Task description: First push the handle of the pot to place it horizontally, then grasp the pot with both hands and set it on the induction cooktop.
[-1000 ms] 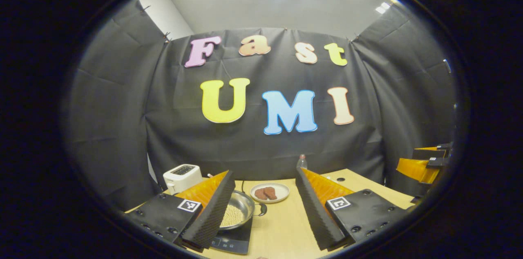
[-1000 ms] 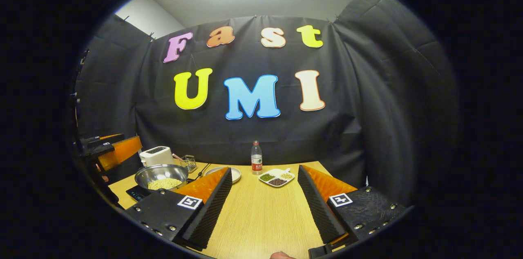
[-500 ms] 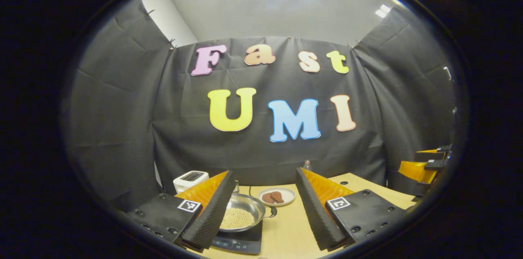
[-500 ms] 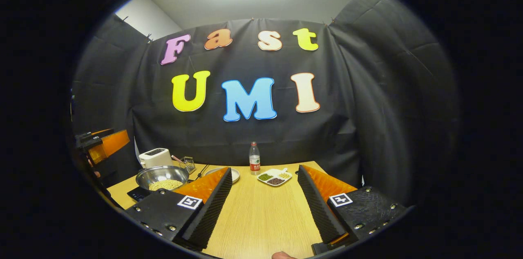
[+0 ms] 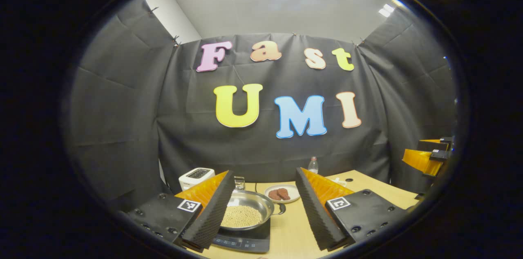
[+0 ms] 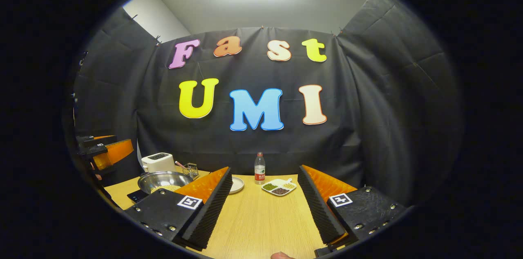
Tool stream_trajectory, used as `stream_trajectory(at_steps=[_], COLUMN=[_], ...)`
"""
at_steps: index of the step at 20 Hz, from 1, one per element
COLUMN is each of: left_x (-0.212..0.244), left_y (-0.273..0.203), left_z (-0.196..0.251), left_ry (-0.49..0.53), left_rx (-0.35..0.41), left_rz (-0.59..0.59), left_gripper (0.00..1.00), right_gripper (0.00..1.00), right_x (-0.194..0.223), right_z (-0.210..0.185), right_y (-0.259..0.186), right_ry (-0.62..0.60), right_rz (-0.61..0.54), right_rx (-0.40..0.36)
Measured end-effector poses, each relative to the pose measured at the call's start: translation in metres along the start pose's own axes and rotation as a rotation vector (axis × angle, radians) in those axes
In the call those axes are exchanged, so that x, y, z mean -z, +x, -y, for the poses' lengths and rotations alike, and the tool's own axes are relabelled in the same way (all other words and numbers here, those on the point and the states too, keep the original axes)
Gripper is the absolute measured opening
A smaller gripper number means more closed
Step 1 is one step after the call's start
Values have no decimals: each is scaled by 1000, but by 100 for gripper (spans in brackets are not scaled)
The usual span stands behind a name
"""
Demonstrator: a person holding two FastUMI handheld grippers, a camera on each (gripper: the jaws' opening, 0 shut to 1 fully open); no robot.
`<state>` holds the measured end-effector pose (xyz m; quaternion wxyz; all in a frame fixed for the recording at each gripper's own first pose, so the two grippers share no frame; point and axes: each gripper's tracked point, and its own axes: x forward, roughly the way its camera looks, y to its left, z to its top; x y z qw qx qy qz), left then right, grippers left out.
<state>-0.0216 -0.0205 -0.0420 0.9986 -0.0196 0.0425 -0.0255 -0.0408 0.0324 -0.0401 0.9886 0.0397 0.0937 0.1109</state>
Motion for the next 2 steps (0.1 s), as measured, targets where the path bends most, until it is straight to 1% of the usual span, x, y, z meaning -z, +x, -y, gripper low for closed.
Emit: stream_trajectory(at_steps=[2], left_x=[-1], left_y=[0], left_z=[-3], left_ry=[-8], left_rx=[-3], left_rz=[3], left_gripper=[92], right_gripper=[97], right_x=[-2], right_z=[-5], right_y=[2], right_ry=[3], right_rz=[6], right_rx=[-10])
